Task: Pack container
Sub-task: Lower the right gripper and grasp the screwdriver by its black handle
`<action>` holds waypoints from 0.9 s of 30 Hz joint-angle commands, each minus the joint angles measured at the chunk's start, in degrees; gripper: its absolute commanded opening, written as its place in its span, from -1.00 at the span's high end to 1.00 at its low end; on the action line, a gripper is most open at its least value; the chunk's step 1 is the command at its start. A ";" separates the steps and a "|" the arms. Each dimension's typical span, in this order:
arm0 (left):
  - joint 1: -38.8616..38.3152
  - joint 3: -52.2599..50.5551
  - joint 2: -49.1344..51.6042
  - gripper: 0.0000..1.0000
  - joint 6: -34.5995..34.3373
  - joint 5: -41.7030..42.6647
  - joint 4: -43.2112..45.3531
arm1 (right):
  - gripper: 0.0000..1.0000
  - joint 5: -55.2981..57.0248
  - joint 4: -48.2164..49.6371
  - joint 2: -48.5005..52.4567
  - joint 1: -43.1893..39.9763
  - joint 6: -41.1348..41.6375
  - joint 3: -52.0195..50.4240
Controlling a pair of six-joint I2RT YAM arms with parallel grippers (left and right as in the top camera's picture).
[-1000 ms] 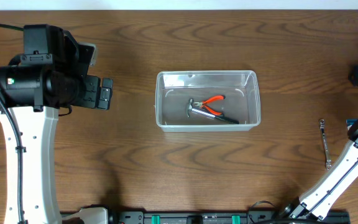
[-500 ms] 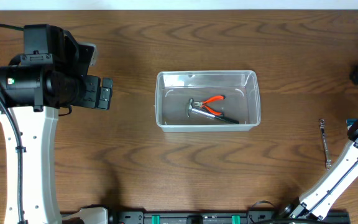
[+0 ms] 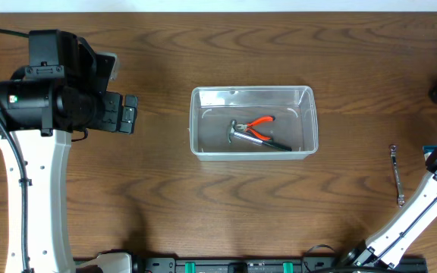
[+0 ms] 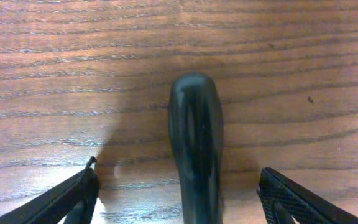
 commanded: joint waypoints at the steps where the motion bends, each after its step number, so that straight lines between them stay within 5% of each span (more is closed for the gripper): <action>1: -0.24 0.35 -0.31 -0.96 -0.33 -0.66 -0.17 | -0.69 0.87 -0.28 2.54 -1.11 0.63 0.66; 7: -0.24 0.35 -0.31 -0.96 -0.33 -0.66 -0.17 | -0.70 0.85 -0.26 2.60 -1.11 0.83 0.68; 27: -0.24 0.35 -0.31 -0.96 -0.31 -0.66 -0.17 | -0.24 0.63 0.42 2.60 -1.09 0.83 0.66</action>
